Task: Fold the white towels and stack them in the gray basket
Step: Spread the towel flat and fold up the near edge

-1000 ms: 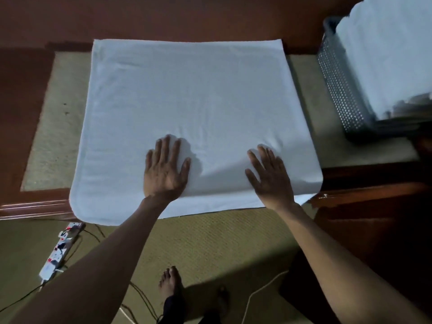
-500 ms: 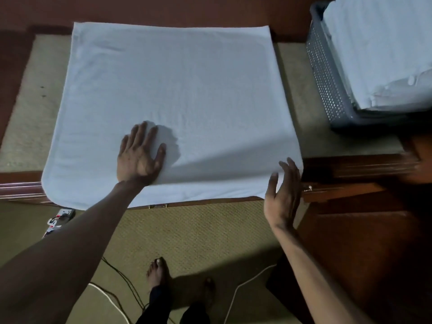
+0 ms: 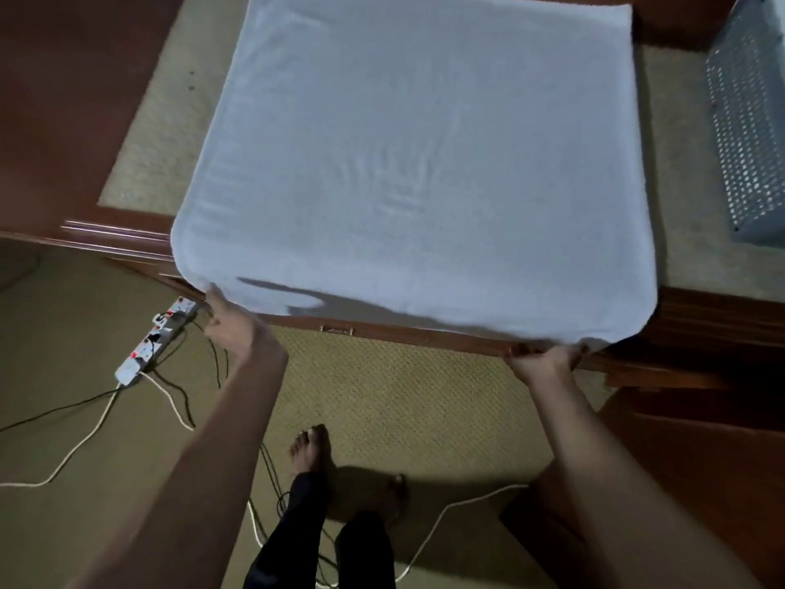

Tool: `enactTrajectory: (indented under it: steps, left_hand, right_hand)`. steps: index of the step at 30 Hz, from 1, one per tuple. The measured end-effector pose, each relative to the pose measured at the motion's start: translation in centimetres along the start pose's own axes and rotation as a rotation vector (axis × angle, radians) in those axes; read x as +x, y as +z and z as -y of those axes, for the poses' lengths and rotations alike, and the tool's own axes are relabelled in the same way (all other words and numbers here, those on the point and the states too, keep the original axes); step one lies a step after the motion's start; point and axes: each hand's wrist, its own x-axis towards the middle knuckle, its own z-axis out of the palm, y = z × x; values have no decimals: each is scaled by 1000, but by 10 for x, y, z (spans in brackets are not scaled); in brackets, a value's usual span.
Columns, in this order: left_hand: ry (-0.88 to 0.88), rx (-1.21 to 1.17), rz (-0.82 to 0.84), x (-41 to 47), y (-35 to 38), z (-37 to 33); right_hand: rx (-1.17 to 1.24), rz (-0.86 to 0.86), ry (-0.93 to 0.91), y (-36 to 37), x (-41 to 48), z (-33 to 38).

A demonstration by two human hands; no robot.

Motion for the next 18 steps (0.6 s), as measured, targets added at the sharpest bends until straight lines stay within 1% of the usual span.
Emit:
enactTrajectory:
  steps: [1,2,3,4,5,6,8,10,13,15,18]
  left_hand:
    - [-167,-58,71,5,-2,5]
    - [-306,-104,176,12,-5,12]
    - [-406,-151,278,19,-7,18]
    - [-465,-195,357,23,-8,21]
    - [-497,-235,408,29,-7,24]
    - [-514,-262,431,33,-7,26]
    - [-534,-218,421,34,-4,24]
    - [-556,-186,424,39,-7,23]
    - [-604,-186,436,49,-25,22]
    - [-633,-170,393,49,-43,14]
    - [-608,-132,315,37,-66,-7]
  right_hand:
    - [41,33,-8,1,5,-3]
    - [55,61,-17,2,11,-6]
    - [41,61,-36,2,12,-8]
    - [50,50,-47,0,14,-11]
    - [56,42,-69,-3,15,-13]
    - [93,70,-109,-6,17,-16]
    - [131,65,-226,-14,19,-19]
    - [142,41,-299,-20,17,-21]
    - [106,66,-317,-36,2,-22]
    - [55,98,-325,-43,-21,-19]
    - [4,133,-323,-52,-71,-15]
